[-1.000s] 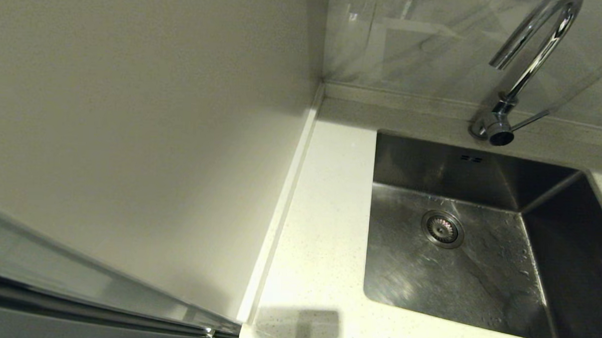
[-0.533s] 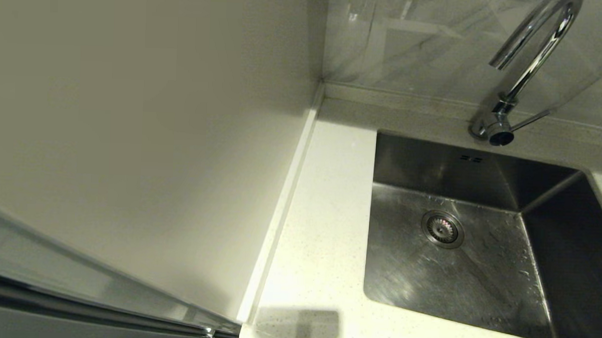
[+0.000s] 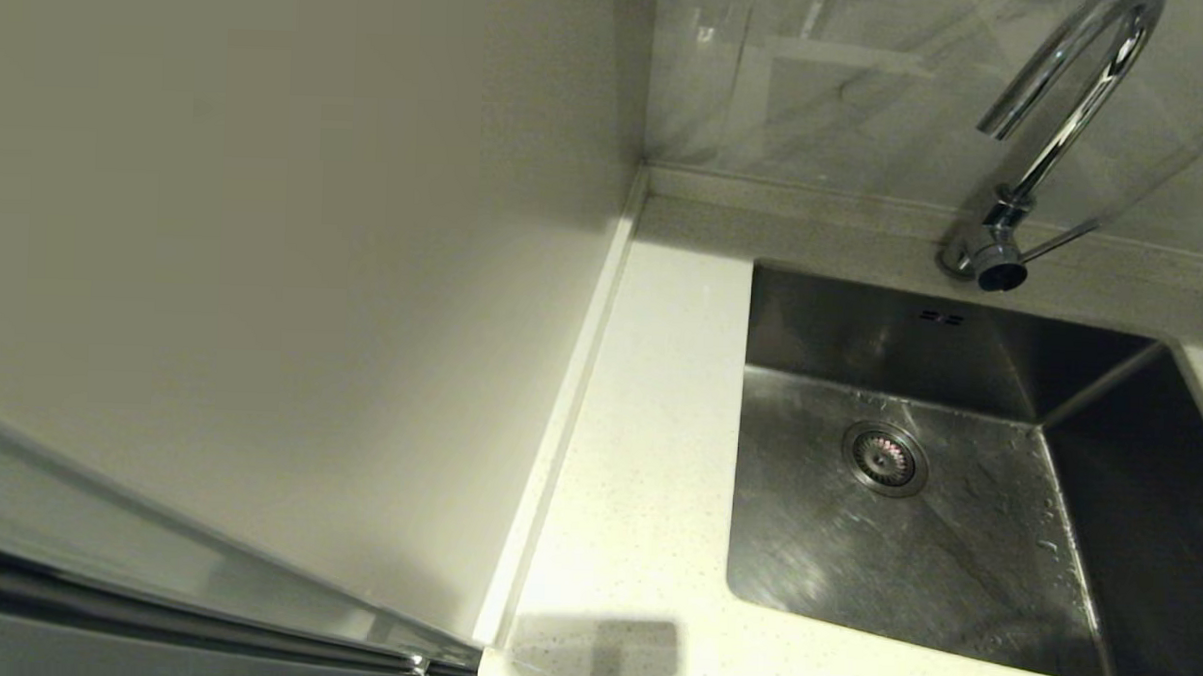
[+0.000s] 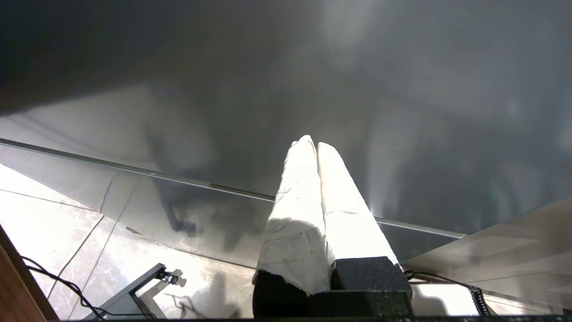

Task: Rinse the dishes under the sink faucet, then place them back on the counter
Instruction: Put a bowl back to the table from the sink

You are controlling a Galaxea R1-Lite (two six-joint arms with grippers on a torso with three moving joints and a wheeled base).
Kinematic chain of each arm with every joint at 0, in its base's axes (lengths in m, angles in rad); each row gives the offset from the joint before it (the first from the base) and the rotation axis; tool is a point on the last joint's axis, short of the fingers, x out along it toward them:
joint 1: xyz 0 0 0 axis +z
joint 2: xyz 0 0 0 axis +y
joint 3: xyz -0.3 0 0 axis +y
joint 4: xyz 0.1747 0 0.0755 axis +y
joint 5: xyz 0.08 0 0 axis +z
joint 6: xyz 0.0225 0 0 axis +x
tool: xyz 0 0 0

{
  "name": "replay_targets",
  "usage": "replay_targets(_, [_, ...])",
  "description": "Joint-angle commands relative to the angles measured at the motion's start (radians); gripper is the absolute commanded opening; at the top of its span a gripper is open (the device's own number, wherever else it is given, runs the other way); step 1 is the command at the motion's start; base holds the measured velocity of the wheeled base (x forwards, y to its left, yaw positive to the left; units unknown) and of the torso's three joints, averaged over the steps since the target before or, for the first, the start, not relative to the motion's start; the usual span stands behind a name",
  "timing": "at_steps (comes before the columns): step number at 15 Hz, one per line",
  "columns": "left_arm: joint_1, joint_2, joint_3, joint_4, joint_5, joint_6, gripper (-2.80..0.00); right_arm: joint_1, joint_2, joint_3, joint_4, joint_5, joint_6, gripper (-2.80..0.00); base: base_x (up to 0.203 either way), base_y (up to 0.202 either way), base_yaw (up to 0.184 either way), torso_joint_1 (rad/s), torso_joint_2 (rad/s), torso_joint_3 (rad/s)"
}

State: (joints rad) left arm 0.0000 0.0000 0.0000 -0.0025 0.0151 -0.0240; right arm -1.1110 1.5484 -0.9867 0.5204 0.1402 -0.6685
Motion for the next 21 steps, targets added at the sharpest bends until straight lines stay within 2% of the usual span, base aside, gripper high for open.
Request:
replay_targets(1, [0.0,-0.003,0.0,-0.001,0.0,-0.001,-2.8,0.012,0.05,0.027,-0.063,-0.019,-0.005,-2.8,0.0,0.0,0.0,0.0,0.0,0.0])
replay_targets(5, [0.0,-0.003,0.0,-0.001,0.0,-0.001,-2.8,0.014,0.065,0.048,-0.075,-0.031,-0.01,-2.8,0.0,0.0,0.0,0.0,0.0,0.0])
replay_targets(6, [0.0,-0.003,0.0,-0.001,0.0,-0.001,-2.8,0.014,0.065,0.052,-0.075,-0.031,-0.01,0.0,0.0,0.0,0.0,0.0,0.0,0.0])
replay_targets(10, [0.0,-0.003,0.0,-0.001,0.0,-0.001,-2.8,0.016,0.051,0.062,-0.089,-0.028,-0.01,0.0,0.0,0.0,0.0,0.0,0.0,0.0])
replay_targets(12, [0.0,-0.003,0.0,-0.001,0.0,-0.001,-2.8,0.015,0.023,0.074,-0.168,-0.026,-0.006,0.0,0.0,0.0,0.0,0.0,0.0,0.0])
replay_targets(17, [0.0,-0.003,0.0,-0.001,0.0,-0.001,-2.8,0.01,-0.153,0.082,-0.225,-0.025,0.001,0.0,0.0,0.0,0.0,0.0,0.0,0.0])
replay_targets(19, [0.0,-0.003,0.0,-0.001,0.001,-0.001,-2.8,0.029,-0.245,0.079,-0.227,0.02,-0.002,0.0,0.0,0.0,0.0,0.0,0.0,0.0])
replay_targets(21, [-0.001,-0.003,0.0,-0.001,0.001,-0.001,-2.8,0.14,-0.317,0.072,-0.227,0.12,-0.002,0.0,0.0,0.0,0.0,0.0,0.0,0.0])
